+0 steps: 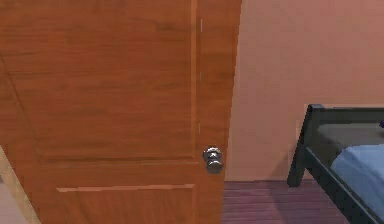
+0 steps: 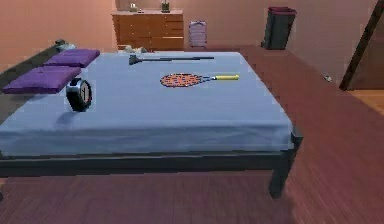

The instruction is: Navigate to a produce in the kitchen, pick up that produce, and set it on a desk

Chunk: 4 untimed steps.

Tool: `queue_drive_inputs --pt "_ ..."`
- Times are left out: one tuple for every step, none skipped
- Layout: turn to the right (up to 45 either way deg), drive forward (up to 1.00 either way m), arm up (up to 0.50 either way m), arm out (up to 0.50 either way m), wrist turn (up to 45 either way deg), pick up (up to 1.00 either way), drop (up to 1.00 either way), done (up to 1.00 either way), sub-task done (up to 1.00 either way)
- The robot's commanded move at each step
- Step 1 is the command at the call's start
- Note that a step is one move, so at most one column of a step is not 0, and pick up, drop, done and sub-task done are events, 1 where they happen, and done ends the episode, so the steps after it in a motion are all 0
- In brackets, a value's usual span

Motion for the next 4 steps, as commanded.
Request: queue_drive_inputs --pt "0.0 0.10 0.00 0.00 0.0 0.00 0.00 0.00 0.00" --pt "-45.0 0.00 0.00 0.00 0.0 0.00 0.00 0.00 0.00" --pt "-24.0 0.00 0.00 0.00 0.0 0.00 0.00 0.00 0.00" --pt "0.0 0.45 0.00 0.00 0.0 0.00 0.00 0.00 0.00"
